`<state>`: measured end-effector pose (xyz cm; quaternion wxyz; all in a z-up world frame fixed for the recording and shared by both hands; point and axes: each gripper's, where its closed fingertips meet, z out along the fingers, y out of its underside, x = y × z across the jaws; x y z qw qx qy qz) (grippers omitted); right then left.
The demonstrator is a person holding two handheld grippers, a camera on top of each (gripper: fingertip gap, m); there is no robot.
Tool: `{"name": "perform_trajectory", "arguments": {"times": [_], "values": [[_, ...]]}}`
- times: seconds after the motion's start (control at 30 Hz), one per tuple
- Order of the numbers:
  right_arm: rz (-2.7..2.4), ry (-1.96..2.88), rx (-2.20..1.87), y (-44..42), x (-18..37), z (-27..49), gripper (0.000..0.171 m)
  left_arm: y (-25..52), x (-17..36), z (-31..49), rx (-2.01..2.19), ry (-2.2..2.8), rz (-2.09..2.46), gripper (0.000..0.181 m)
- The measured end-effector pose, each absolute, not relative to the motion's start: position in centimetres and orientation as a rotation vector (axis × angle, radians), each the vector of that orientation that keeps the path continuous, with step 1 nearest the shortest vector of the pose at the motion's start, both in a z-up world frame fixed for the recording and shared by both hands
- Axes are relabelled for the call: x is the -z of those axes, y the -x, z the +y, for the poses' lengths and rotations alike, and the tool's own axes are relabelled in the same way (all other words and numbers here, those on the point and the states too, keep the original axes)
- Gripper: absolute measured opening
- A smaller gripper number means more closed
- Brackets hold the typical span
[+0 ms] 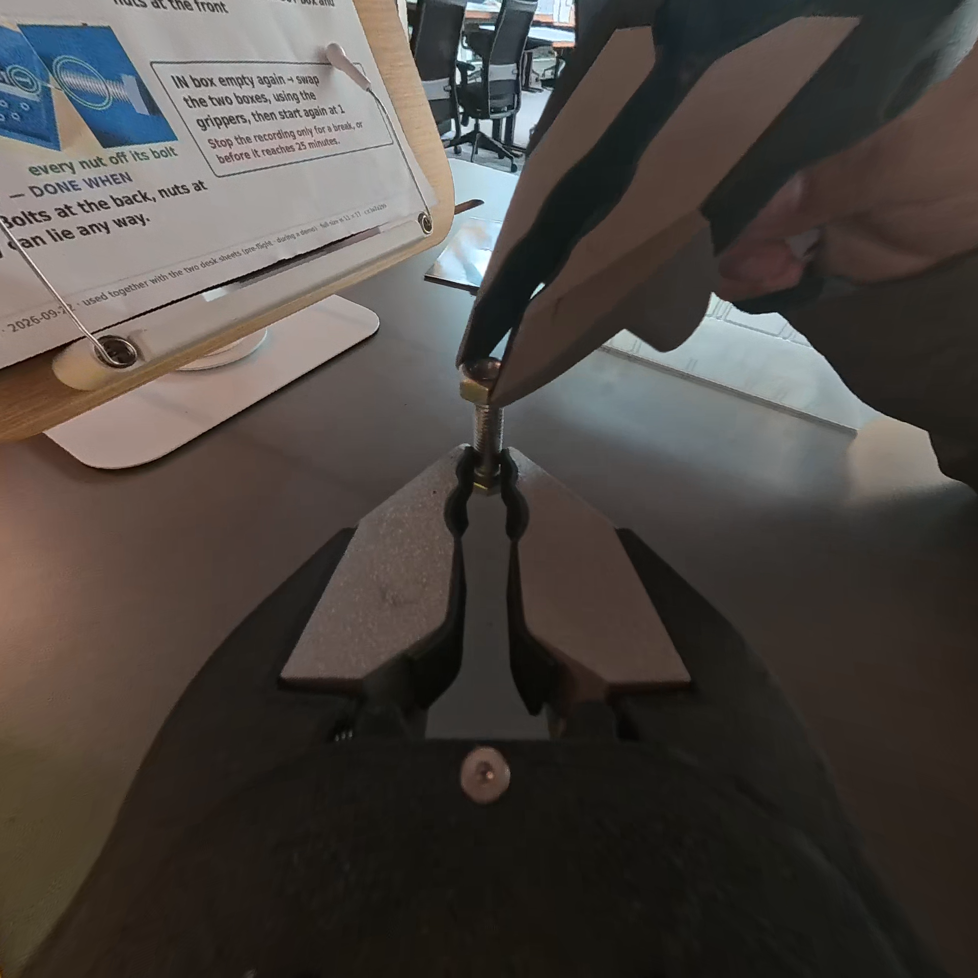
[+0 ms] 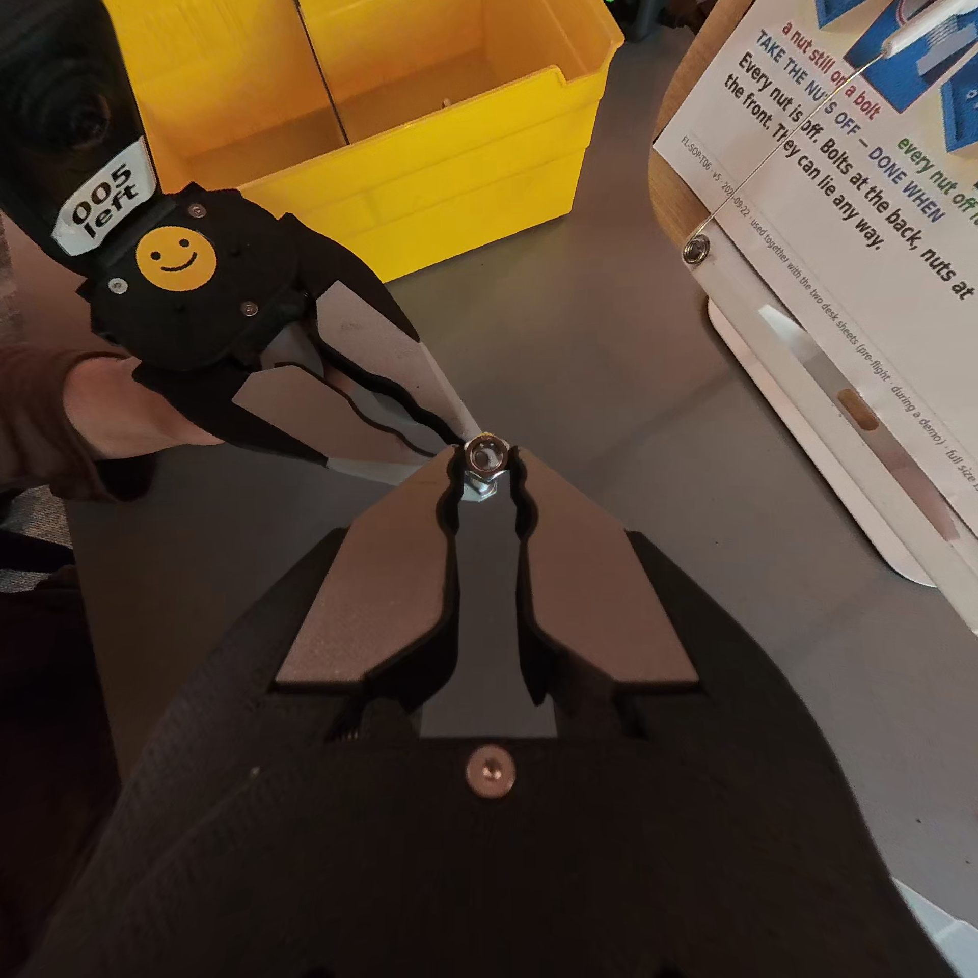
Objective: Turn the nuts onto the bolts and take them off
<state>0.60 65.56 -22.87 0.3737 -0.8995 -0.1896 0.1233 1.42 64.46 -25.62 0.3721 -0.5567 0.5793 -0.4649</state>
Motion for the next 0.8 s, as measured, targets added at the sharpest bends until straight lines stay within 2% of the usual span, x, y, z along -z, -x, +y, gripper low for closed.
{"name": "perform_trajectory", "arguments": {"times": [0.8], "values": [[-0.537,2.304,-0.291,-0.18,23.28,65.33,0.013,-1.34,25.85,64.4,1.14,1.422,1.513,0.008]]}}
